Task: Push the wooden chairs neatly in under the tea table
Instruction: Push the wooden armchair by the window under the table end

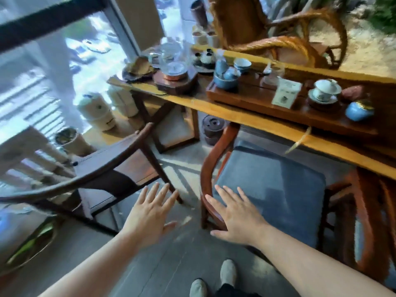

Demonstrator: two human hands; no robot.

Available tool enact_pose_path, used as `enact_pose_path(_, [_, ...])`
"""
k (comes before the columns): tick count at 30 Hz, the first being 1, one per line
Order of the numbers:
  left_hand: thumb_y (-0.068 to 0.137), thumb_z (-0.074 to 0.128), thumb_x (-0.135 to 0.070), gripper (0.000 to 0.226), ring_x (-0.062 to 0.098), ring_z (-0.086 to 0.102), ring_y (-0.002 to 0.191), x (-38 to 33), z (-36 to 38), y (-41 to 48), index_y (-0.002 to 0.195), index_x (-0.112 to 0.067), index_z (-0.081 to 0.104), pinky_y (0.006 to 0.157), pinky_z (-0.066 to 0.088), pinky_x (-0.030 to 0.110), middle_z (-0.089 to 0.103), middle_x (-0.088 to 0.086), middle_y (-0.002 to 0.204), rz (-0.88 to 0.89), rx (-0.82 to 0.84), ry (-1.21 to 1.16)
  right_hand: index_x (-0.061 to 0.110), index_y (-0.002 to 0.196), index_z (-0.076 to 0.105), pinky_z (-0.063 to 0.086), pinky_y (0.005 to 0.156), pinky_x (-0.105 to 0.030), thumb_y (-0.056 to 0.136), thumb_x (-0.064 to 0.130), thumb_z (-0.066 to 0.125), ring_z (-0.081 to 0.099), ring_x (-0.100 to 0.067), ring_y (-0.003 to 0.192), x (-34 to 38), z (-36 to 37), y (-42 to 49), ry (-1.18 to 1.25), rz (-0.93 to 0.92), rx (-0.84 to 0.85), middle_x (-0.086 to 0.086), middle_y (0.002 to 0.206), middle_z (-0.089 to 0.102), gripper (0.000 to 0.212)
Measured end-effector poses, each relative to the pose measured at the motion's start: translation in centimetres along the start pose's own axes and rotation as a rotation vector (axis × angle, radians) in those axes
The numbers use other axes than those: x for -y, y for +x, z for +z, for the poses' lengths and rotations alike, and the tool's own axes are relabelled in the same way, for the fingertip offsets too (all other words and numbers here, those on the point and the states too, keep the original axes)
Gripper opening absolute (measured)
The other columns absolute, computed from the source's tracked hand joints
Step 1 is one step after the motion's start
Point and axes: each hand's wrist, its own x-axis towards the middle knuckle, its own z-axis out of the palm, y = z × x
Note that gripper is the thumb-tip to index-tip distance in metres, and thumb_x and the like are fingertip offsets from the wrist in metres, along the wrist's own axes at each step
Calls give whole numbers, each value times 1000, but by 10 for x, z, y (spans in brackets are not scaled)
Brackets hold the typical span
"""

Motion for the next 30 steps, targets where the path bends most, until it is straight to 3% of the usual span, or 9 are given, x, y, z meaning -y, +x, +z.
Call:
enact_pose_path(4, [77, 52, -64, 80, 41, 36, 132, 31, -10, -25, 141, -17, 39, 105, 34, 59, 45, 18, 142, -204, 17, 49, 26, 151, 17, 11, 114, -58, 78, 68, 55, 18, -36, 145, 11, -11, 52, 4, -167, -38, -19, 159, 20, 93])
enact_pose_path(9, [79, 48, -65, 80, 42, 36, 132, 73, -17, -57, 141, -16, 39, 105, 33, 59, 45, 19, 142, -418, -13, 69, 27, 151, 14, 13, 115, -57, 78, 68, 56, 18, -35, 144, 35, -25, 107, -27, -321, -70, -19, 159, 20, 94])
enact_pose_path(13, [76, 52, -68, 85, 41, 32, 134, 110, -14, -75, 142, -17, 37, 107, 30, 58, 42, 18, 144, -552, -27, 38, 31, 151, 0, 4, 116, -55, 81, 69, 51, 8, -32, 146, 59, -35, 150, -61, -403, -38, -15, 162, 9, 95])
enact_pose_path(16, [71, 65, -64, 91, 41, 30, 135, 146, -7, -84, 144, -19, 33, 107, 29, 59, 41, 19, 145, -620, -22, 16, 31, 151, 0, 4, 116, -55, 81, 68, 53, 8, -33, 146, 81, -43, 186, -99, -431, -38, -16, 161, 9, 96])
enact_pose_path(25, [62, 71, -64, 101, 42, 32, 133, 289, 50, -80, 144, -20, 31, 105, 31, 59, 42, 18, 145, -617, 48, -31, 28, 151, -2, 8, 115, -56, 82, 64, 57, 9, -34, 146, 170, -50, 317, -213, -403, 10, -18, 161, 8, 98])
enact_pose_path(30, [70, 59, -58, 100, 35, 15, 141, 343, 88, -81, 148, -29, 5, 112, 18, 54, 23, 9, 155, -539, 163, -120, 30, 151, -3, 6, 116, -58, 81, 62, 62, 9, -33, 146, 206, -41, 369, -244, -311, 191, -16, 161, 11, 100])
